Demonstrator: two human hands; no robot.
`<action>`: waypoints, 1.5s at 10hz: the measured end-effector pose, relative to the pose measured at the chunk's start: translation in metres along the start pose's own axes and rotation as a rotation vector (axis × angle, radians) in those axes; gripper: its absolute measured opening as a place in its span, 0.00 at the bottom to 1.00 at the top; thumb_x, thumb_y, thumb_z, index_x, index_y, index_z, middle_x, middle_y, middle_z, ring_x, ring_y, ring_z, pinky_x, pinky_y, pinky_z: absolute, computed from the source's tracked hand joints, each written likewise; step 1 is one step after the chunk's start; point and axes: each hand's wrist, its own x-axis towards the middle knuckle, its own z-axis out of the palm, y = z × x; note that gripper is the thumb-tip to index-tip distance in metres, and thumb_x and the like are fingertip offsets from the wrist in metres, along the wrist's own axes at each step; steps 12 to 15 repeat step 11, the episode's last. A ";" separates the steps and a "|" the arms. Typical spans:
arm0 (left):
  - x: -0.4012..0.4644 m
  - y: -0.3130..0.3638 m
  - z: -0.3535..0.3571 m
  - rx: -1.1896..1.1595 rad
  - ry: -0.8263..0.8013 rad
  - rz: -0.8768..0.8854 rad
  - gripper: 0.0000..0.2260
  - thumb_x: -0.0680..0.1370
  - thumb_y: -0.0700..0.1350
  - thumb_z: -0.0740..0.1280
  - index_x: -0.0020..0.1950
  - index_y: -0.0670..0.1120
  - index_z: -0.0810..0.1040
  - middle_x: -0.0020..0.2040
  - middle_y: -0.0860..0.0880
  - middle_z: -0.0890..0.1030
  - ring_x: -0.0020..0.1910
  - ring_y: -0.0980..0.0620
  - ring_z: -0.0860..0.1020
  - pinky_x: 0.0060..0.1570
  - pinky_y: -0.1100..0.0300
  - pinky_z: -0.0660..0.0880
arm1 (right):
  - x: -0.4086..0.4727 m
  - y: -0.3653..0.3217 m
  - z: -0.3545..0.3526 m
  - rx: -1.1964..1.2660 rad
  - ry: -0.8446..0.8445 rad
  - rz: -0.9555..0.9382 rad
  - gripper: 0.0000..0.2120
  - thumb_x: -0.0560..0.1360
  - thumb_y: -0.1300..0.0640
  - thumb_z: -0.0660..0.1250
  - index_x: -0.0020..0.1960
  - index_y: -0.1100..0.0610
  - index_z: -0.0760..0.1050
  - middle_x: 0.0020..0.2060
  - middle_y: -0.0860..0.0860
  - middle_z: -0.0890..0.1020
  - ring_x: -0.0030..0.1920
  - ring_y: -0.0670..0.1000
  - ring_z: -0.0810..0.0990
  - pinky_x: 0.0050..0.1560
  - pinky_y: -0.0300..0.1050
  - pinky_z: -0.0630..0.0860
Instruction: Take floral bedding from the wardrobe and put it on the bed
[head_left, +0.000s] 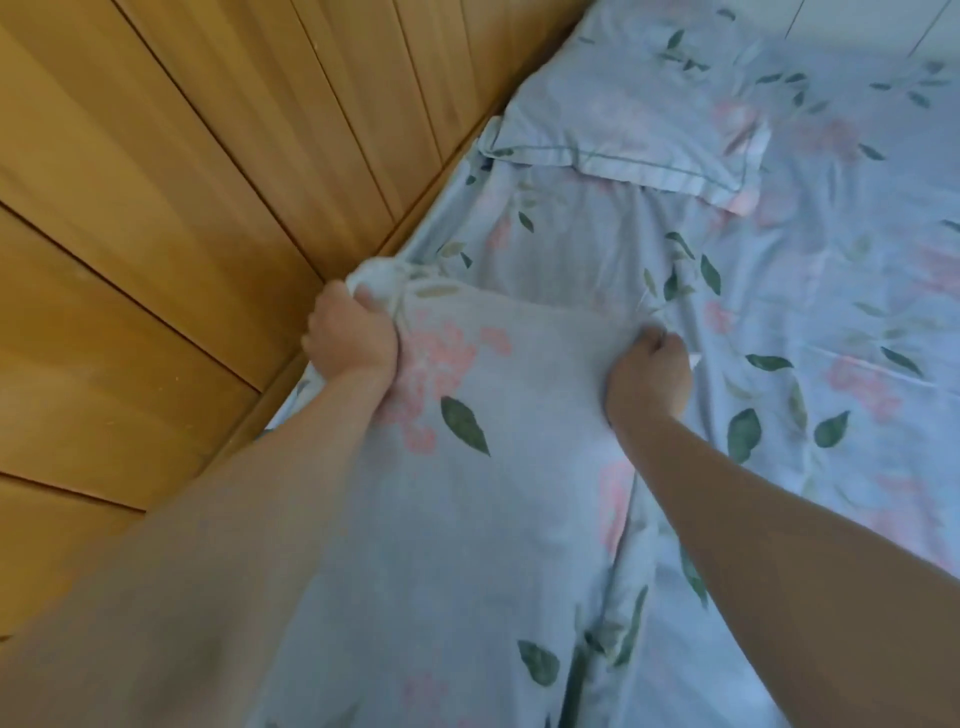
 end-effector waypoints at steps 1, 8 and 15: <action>0.035 0.021 0.010 -0.077 -0.158 -0.014 0.23 0.80 0.58 0.54 0.64 0.43 0.69 0.64 0.40 0.72 0.64 0.38 0.70 0.61 0.44 0.65 | 0.033 -0.032 0.013 -0.017 0.014 0.061 0.17 0.81 0.51 0.50 0.61 0.59 0.71 0.62 0.59 0.75 0.63 0.61 0.73 0.61 0.52 0.67; -0.025 -0.121 -0.058 0.298 -0.452 0.040 0.15 0.82 0.47 0.54 0.57 0.38 0.74 0.58 0.36 0.74 0.55 0.35 0.74 0.53 0.47 0.72 | -0.135 0.083 -0.020 -0.569 -0.316 -0.150 0.31 0.80 0.41 0.49 0.77 0.57 0.52 0.76 0.56 0.58 0.75 0.57 0.56 0.75 0.57 0.51; -0.065 -0.016 -0.234 0.176 -0.434 0.687 0.16 0.83 0.47 0.57 0.65 0.38 0.72 0.62 0.41 0.75 0.62 0.41 0.72 0.62 0.47 0.69 | -0.198 -0.067 -0.159 -0.586 -0.518 -0.542 0.28 0.82 0.47 0.51 0.78 0.59 0.51 0.77 0.55 0.55 0.77 0.52 0.51 0.78 0.51 0.46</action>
